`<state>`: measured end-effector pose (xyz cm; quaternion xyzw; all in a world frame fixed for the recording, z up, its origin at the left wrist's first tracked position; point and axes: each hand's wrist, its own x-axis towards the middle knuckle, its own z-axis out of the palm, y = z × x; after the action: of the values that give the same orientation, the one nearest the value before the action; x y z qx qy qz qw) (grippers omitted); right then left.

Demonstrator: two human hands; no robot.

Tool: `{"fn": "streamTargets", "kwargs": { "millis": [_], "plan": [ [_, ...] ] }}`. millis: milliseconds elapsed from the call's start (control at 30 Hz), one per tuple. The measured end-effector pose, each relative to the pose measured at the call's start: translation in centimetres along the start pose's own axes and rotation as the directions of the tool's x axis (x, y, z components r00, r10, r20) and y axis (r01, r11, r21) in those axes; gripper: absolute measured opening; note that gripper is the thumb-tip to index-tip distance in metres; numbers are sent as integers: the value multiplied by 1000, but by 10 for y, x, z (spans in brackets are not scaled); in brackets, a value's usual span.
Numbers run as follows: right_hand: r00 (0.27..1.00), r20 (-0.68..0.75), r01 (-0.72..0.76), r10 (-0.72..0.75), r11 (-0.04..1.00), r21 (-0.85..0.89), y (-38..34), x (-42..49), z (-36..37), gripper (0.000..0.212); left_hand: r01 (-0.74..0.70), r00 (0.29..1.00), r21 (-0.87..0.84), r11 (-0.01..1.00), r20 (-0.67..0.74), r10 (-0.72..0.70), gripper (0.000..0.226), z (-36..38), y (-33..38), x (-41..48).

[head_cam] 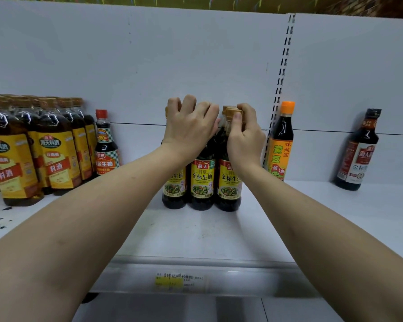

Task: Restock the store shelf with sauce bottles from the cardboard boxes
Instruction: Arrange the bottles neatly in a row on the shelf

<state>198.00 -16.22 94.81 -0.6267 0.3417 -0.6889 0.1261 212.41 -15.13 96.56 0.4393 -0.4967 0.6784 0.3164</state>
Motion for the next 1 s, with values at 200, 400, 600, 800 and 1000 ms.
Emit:
{"fn": "streamTargets", "kwargs": {
  "millis": [200,400,600,800,1000],
  "plan": [
    [998,-34,51,-52,998,-42,-1,-2,3,24,10,1000,14,1000,3,-10,28,1,1,-1],
    [998,-30,50,-52,997,-65,-1,-3,3,26,44,998,-27,999,39,-43,32,-1,3,-2],
    [993,100,-43,60,985,-166,-12,-4,-10,38,57,980,-110,992,196,-35,38,-13,-1,2],
    [971,221,-20,91,951,-307,-24,10,-41,64,217,840,-241,946,540,-55,60,-39,-9,14],
    [924,358,320,-136,787,-528,-30,2,-52,69,433,677,-128,892,699,-229,65,-74,-33,0]
  ]
}}
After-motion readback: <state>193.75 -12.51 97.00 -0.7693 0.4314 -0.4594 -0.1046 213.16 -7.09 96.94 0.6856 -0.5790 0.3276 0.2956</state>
